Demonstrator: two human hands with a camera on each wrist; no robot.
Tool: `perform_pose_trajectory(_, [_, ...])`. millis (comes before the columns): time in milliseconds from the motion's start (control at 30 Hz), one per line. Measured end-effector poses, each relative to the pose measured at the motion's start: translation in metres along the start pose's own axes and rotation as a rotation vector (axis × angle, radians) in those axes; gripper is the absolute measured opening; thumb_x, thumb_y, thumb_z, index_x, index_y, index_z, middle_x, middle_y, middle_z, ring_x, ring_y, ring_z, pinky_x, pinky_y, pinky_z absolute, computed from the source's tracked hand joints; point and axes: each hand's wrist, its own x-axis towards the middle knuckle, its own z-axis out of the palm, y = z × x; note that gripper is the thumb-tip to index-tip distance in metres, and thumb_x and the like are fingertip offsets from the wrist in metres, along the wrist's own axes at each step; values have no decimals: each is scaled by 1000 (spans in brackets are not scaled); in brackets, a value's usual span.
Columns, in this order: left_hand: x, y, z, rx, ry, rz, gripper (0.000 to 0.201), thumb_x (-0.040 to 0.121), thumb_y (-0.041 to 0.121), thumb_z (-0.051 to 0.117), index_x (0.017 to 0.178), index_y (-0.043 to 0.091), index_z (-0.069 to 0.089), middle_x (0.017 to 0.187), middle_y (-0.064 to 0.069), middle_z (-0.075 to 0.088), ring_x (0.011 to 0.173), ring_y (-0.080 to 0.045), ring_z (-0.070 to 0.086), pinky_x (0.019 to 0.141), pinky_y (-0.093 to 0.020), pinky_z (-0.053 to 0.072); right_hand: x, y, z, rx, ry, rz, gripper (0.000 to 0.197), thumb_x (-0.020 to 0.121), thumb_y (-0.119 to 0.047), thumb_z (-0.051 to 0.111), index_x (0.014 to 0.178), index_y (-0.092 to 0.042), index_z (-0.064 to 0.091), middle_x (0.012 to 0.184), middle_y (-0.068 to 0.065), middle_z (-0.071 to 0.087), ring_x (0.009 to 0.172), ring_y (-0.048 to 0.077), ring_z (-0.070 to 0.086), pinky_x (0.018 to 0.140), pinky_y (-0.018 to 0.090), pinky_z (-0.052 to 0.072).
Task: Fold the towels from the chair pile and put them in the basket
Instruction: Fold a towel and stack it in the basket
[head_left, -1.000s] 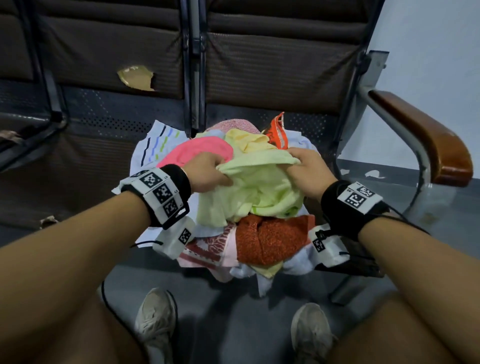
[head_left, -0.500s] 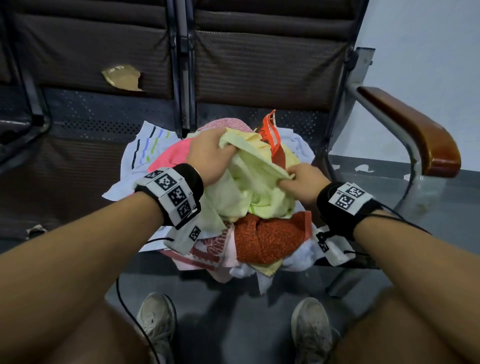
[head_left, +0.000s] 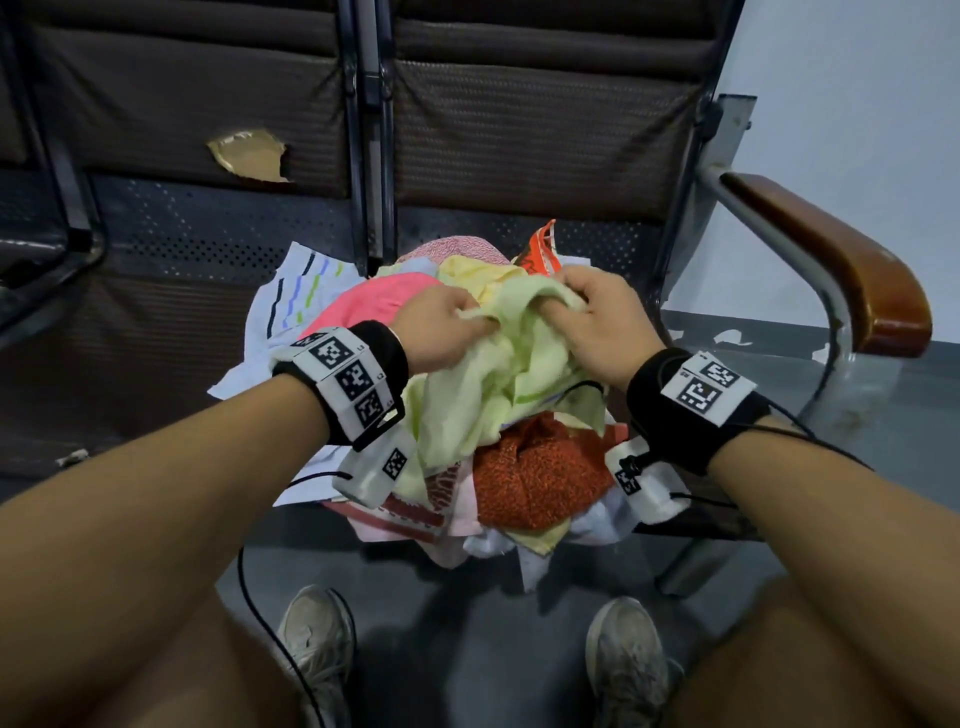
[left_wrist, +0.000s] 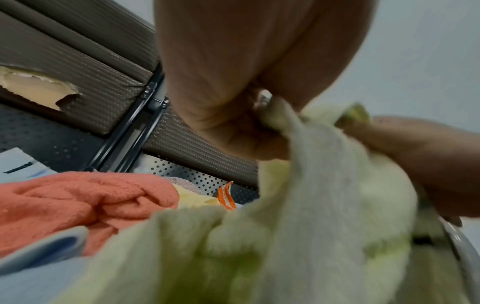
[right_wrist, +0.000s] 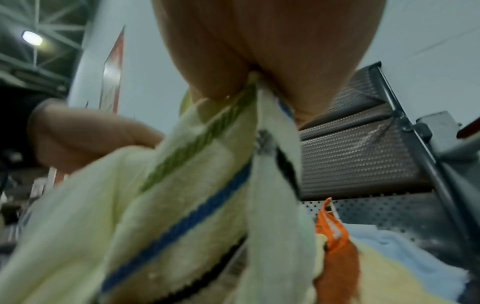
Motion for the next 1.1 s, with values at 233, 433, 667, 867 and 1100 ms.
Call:
perform_pose_trajectory(233, [13, 3, -18, -637, 379, -185, 24, 90, 6, 57, 76, 21, 46, 71, -4, 46, 64, -19, 43, 55, -30, 34, -15, 27, -4, -208, -255, 61, 25, 93, -29, 68, 111, -13, 62, 96, 0, 65, 86, 26, 60, 85, 42, 48])
perform_pose_trajectory(433, [16, 11, -28, -957, 380, -260, 20, 94, 6, 55, 109, -2, 67, 97, -18, 66, 88, -27, 62, 77, -39, 49, -19, -1, 6, -125, -355, -164, 40, 96, -1, 38, 120, -29, 54, 102, 6, 64, 74, 19, 59, 78, 37, 51])
perform_pose_trajectory(667, [3, 33, -18, -1215, 150, -265, 37, 104, 13, 40, 132, -8, 53, 131, -24, 61, 120, -35, 62, 105, -50, 47, -32, -11, 48, -245, -584, 67, 42, 92, -57, 54, 114, -26, 73, 109, -8, 73, 100, 13, 65, 89, 34, 50])
perform_pose_trajectory(867, [-4, 44, -14, -1294, 153, -226, 32, 105, 12, 40, 121, -10, 57, 115, -21, 70, 106, -33, 68, 90, -44, 58, -14, -12, 65, -148, -309, 158, 57, 102, -50, 43, 57, -15, 50, 56, 0, 54, 56, 15, 52, 62, 33, 37])
perform_pose_trajectory(1100, [2, 9, -25, -800, 305, -222, 32, 102, 6, 30, 103, -2, 62, 87, -20, 68, 59, -20, 71, 58, -32, 60, 8, -7, 43, 310, 40, 343, 42, 96, -32, 38, 93, 5, 60, 93, 17, 67, 89, 32, 62, 86, 46, 50])
